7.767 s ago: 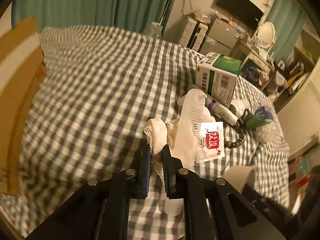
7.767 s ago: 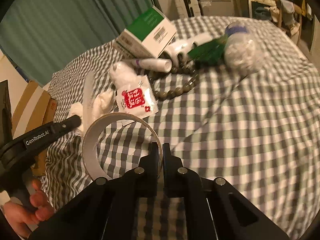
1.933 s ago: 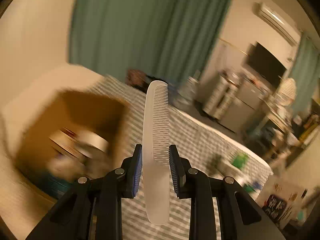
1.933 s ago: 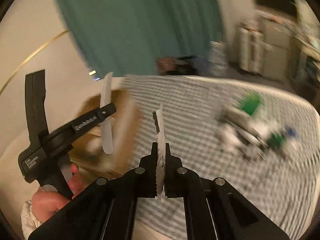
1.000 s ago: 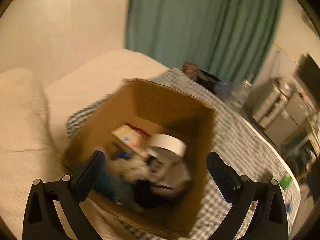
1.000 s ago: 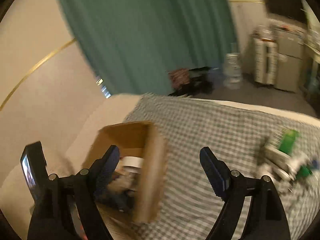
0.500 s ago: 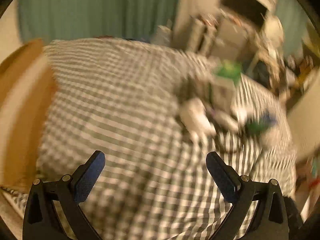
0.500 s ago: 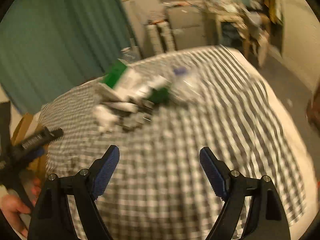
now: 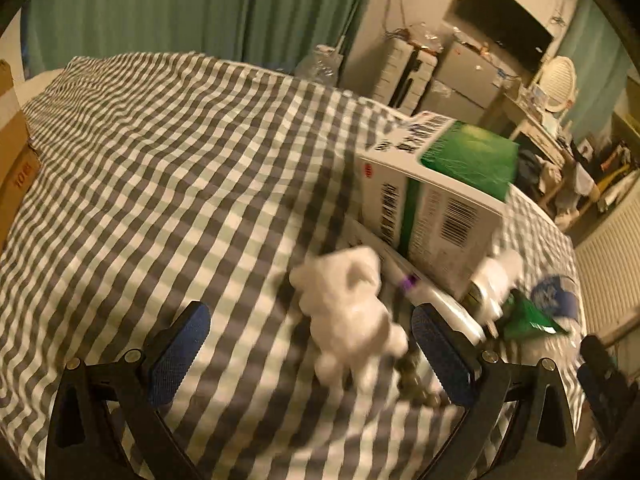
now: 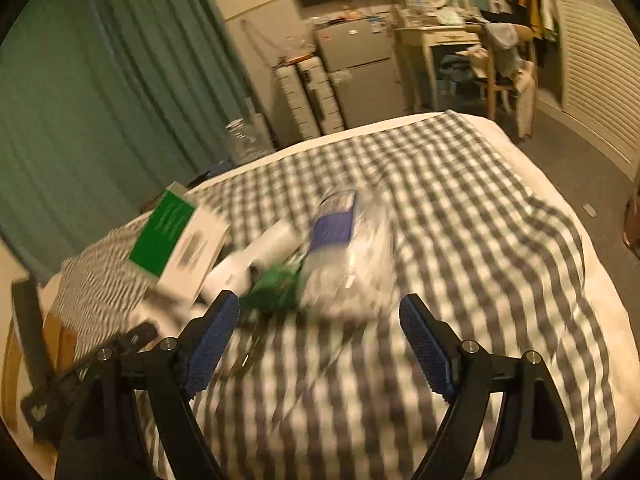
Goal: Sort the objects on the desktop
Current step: 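Grasp the white figurine with the left tool while the right grasps the clear toothpick jar, then carry the figurine and jar over the cardboard box and release both, then grasp the green medicine box with the left tool while the right grasps the green pouch, then carry the medicine box and green pouch into the cardboard box and release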
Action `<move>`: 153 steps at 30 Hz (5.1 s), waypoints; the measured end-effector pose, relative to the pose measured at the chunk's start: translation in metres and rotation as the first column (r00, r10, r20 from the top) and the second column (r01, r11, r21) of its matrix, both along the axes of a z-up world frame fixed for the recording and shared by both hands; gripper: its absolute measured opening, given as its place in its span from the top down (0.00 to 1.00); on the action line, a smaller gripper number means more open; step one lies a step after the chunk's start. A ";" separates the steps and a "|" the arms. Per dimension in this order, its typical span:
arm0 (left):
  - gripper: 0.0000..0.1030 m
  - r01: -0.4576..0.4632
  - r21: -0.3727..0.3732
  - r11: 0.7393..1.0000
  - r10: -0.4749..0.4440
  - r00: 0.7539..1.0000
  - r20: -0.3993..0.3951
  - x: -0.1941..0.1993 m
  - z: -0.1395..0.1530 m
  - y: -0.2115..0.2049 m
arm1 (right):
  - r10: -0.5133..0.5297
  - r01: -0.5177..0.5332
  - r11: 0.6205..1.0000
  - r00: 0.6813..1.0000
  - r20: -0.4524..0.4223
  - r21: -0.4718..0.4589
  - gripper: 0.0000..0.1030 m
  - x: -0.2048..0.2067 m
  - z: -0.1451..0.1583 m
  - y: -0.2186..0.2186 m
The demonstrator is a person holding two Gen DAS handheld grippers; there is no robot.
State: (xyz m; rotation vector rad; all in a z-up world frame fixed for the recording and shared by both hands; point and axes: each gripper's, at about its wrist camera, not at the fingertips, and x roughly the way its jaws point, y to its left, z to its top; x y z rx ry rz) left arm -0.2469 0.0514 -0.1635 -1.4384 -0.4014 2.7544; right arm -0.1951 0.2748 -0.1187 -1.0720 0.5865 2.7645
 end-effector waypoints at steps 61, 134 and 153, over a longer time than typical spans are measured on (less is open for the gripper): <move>0.16 -0.568 -0.091 0.818 0.557 0.822 -0.120 0.161 0.144 -0.346 | 0.693 -0.685 0.715 0.721 0.016 -0.143 0.29 0.004 0.140 -0.448; 0.17 0.203 -0.052 0.978 -0.210 0.952 -0.222 0.084 0.112 -0.045 | 0.112 -0.099 0.985 0.990 0.089 -0.140 0.72 0.099 0.019 -0.006; 0.17 -0.432 -0.024 0.902 0.410 0.871 -0.271 0.175 0.195 -0.306 | 0.662 -0.664 0.747 0.748 -0.046 -0.044 0.72 0.086 0.179 -0.293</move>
